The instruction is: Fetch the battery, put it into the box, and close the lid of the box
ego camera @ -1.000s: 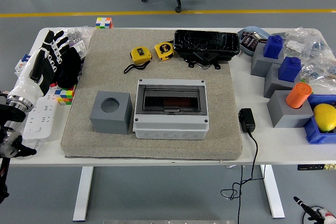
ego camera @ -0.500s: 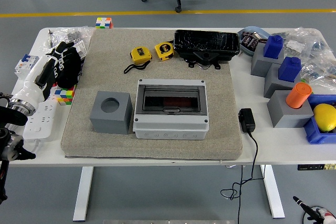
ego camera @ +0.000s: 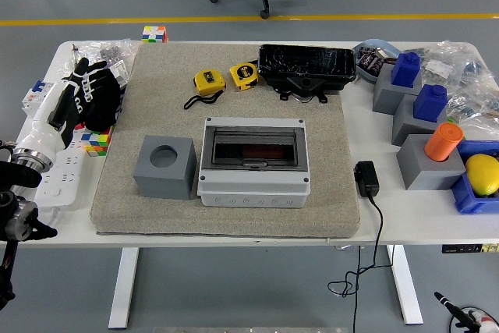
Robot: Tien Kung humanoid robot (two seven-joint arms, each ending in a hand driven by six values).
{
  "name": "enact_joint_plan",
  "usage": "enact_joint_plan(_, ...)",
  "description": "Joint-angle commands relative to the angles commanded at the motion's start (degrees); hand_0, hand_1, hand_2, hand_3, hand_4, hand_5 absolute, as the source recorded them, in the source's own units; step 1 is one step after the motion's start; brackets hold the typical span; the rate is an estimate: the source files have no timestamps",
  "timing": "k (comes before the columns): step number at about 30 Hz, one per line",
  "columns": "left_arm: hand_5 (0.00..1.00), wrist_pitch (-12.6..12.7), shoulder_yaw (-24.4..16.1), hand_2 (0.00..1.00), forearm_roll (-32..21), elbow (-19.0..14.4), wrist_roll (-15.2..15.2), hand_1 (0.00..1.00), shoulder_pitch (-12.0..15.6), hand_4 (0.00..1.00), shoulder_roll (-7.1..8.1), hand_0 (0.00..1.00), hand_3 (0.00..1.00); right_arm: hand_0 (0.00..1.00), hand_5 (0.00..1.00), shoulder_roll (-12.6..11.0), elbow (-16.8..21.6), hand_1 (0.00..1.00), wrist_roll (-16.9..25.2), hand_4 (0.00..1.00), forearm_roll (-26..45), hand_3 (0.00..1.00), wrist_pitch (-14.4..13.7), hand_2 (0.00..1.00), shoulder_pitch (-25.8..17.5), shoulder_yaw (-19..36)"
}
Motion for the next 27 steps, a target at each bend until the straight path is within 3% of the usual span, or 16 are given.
enact_joint_plan(21, 0.998, 0.6, -0.4, 0.8, -0.6, 0.8, -2.5, 0.838, 0.2, 0.998, -0.54, 0.827, 0.8, 0.89, 0.998, 0.2, 0.0, 0.864, 0.1, 0.998, -0.2, 0.847, 0.0, 0.806, -0.3, 0.7)
enact_joint_plan(27, 0.998, 0.7, -0.4, 0.797, -3.4, 1.0, -2.9, 0.837, 0.3, 0.998, -0.68, 0.83, 0.792, 0.891, 0.998, 0.2, 0.0, 0.863, 0.1, 0.998, -0.1, 0.847, 0.0, 0.807, -0.3, 0.7)
